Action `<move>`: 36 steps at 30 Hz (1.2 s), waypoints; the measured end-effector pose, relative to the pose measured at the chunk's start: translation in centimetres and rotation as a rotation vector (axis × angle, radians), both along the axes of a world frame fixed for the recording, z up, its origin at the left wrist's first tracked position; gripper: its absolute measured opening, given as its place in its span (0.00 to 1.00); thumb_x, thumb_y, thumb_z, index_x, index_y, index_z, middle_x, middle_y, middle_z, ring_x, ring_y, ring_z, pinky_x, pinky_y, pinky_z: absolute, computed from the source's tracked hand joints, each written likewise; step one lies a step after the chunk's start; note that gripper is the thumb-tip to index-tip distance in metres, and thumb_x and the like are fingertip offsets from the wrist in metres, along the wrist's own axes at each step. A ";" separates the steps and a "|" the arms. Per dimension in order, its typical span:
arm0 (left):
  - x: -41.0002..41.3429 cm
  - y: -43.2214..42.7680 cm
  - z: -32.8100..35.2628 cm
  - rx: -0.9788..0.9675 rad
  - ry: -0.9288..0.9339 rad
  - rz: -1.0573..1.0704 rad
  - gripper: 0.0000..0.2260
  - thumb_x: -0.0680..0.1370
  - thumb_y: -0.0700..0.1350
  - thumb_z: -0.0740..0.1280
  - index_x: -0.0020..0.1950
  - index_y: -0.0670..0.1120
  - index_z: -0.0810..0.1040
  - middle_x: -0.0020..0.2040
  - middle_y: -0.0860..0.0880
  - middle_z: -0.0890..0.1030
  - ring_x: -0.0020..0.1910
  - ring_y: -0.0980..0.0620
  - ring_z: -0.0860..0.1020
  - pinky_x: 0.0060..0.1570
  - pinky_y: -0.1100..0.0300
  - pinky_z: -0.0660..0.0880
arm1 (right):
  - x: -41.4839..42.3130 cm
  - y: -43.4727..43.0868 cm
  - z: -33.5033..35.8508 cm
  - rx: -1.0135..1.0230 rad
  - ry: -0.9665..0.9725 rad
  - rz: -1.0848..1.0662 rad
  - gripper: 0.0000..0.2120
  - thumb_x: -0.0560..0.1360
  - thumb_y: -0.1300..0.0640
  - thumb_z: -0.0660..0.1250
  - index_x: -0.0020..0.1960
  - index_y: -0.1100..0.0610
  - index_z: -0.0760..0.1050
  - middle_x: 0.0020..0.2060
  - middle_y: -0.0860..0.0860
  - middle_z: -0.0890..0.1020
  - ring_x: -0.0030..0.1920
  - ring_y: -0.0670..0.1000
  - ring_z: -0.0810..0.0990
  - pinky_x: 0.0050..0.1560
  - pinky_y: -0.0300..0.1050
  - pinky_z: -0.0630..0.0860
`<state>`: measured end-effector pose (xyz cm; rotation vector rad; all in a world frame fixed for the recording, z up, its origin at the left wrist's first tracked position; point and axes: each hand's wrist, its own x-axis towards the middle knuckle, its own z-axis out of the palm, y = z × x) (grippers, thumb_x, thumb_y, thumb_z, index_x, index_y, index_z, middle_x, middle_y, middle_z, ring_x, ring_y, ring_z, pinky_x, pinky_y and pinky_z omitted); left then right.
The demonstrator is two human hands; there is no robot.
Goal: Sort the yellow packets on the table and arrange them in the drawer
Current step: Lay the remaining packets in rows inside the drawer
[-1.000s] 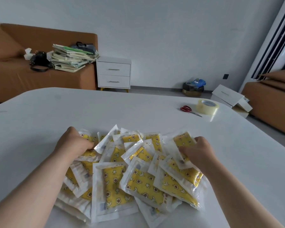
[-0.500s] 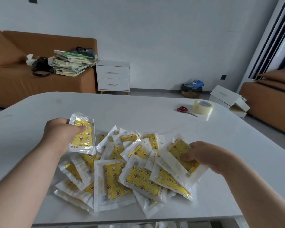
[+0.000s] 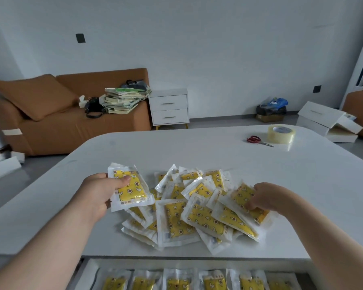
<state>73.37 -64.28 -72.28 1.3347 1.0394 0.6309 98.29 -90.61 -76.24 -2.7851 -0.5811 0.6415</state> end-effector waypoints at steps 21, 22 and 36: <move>1.3 -3.7 -2.4 -0.166 0.079 -0.014 0.03 0.76 0.33 0.69 0.47 0.36 0.77 0.42 0.37 0.82 0.37 0.41 0.82 0.30 0.47 0.80 | 1.5 -2.2 -0.2 0.726 0.295 -0.286 0.09 0.73 0.65 0.72 0.52 0.58 0.79 0.45 0.58 0.85 0.45 0.59 0.84 0.48 0.52 0.80; 1.6 -4.1 -2.9 -0.156 0.100 -0.016 0.03 0.76 0.33 0.70 0.47 0.36 0.77 0.42 0.37 0.82 0.36 0.41 0.82 0.33 0.47 0.80 | 1.5 -2.1 -0.1 0.757 0.315 -0.296 0.09 0.73 0.65 0.72 0.53 0.58 0.79 0.45 0.59 0.85 0.46 0.60 0.84 0.50 0.53 0.80; 5.3 -9.5 -5.6 0.654 0.894 -0.226 0.22 0.78 0.52 0.65 0.67 0.42 0.66 0.62 0.45 0.76 0.59 0.43 0.77 0.46 0.57 0.71 | 0.5 -1.7 -0.1 0.759 0.357 -0.255 0.12 0.73 0.65 0.73 0.55 0.59 0.79 0.47 0.58 0.85 0.47 0.59 0.84 0.51 0.53 0.81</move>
